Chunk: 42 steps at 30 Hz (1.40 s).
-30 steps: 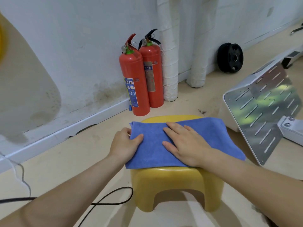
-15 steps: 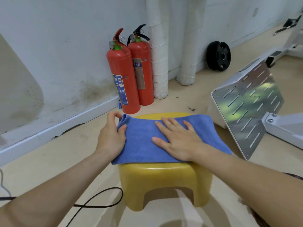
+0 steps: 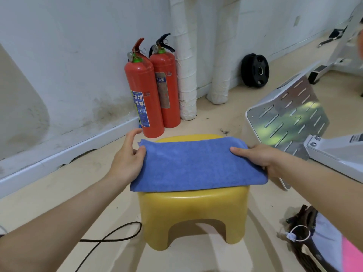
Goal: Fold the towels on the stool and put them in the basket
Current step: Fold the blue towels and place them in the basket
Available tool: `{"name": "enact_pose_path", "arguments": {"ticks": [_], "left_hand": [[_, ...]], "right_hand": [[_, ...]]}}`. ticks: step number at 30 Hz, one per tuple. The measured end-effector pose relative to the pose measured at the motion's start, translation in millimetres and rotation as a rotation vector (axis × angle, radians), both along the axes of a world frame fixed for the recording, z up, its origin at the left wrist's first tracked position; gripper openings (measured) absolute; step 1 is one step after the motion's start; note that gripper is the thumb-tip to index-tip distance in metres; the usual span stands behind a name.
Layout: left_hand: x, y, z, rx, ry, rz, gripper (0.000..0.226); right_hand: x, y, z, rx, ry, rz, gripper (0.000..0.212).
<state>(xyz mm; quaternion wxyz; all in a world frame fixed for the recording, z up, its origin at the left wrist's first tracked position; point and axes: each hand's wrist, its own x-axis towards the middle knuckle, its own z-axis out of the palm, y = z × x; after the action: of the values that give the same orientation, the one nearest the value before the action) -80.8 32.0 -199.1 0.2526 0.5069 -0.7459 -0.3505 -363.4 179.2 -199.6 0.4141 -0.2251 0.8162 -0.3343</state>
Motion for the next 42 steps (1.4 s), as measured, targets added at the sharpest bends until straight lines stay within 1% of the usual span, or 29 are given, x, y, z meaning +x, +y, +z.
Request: {"name": "enact_pose_path", "arguments": {"ticks": [3, 5, 7, 9, 11, 12, 13, 14, 15, 16, 17, 18, 19, 22, 24, 26, 27, 30, 34, 38, 42], "left_hand": [[6.8, 6.0, 12.0, 0.189, -0.029, -0.099, 0.025], [11.1, 8.4, 16.3, 0.385, -0.005, -0.151, 0.015], [15.8, 9.0, 18.1, 0.493, 0.041, -0.164, 0.013], [22.6, 7.1, 20.3, 0.557, 0.069, -0.197, 0.018], [30.6, 4.8, 24.1, 0.601, 0.039, -0.301, 0.037], [33.9, 4.6, 25.6, 0.593, -0.007, -0.364, 0.049], [36.2, 5.0, 25.8, 0.547, -0.073, -0.414, 0.061], [36.9, 6.2, 25.7, 0.456, -0.151, -0.445, 0.069], [36.4, 7.3, 24.7, 0.330, -0.223, -0.460, 0.073], [35.0, 8.3, 22.7, 0.191, -0.276, -0.465, 0.073], [33.4, 9.1, 20.6, 0.060, -0.313, -0.460, 0.069], [32.1, 9.5, 19.2, -0.048, -0.325, -0.443, 0.064], [31.2, 9.5, 18.5, -0.124, -0.313, -0.423, 0.057], [27.3, 11.6, 22.9, -0.298, -0.247, -0.414, 0.036], [22.5, 13.4, 29.8, -0.500, -0.245, -0.438, 0.024], [17.1, 15.2, 37.4, -0.676, -0.241, -0.465, 0.025], [14.0, 17.4, 41.9, -0.721, -0.232, -0.482, 0.028], [5.8, 25.7, 54.2, -0.765, -0.185, -0.525, 0.033], [1.5, 25.1, 60.6, -0.771, -0.127, -0.587, 0.038], [-0.2, 23.3, 66.2, -0.675, -0.042, -0.624, 0.041], [0.5, 23.9, 70.1, -0.516, 0.023, -0.636, 0.040]], "right_hand": [[-2.5, 2.7, 10.6, 0.038, -0.128, -0.030, 0.037], [-7.3, 2.2, 15.3, 0.061, -0.125, -0.040, 0.043], [-13.4, -0.1, 17.0, 0.070, -0.074, -0.033, 0.053], [-16.6, -2.0, 18.2, 0.087, 0.026, 0.039, 0.051], [-18.2, -3.7, 18.7, 0.102, 0.089, 0.113, 0.044], [-17.7, -4.5, 19.1, 0.113, 0.127, 0.139, 0.042], [-16.4, -6.1, 19.9, 0.128, 0.203, 0.173, 0.039], [-13.2, -7.6, 22.4, 0.151, 0.326, 0.212, 0.035], [-8.7, -10.3, 26.2, 0.163, 0.471, 0.242, 0.030], [-1.4, -13.1, 32.1, 0.154, 0.595, 0.257, 0.025], [6.4, -16.9, 38.8, 0.127, 0.674, 0.269, 0.026], [15.6, -20.7, 46.7, 0.090, 0.708, 0.286, 0.027], [25.2, -24.3, 55.1, 0.052, 0.715, 0.318, 0.028], [56.2, -32.2, 83.9, -0.045, 0.655, 0.450, 0.038], [77.2, -34.1, 98.9, -0.139, 0.590, 0.532, 0.035], [91.9, -36.3, 104.7, -0.234, 0.476, 0.590, 0.032], [97.1, -37.3, 105.4, -0.272, 0.421, 0.611, 0.032], [104.0, -39.0, 104.7, -0.363, 0.315, 0.632, 0.038], [102.5, -37.7, 106.9, -0.401, 0.239, 0.651, 0.043], [101.8, -36.5, 109.2, -0.427, 0.217, 0.657, 0.039], [102.6, -34.4, 111.8, -0.474, 0.163, 0.681, 0.033]]}}
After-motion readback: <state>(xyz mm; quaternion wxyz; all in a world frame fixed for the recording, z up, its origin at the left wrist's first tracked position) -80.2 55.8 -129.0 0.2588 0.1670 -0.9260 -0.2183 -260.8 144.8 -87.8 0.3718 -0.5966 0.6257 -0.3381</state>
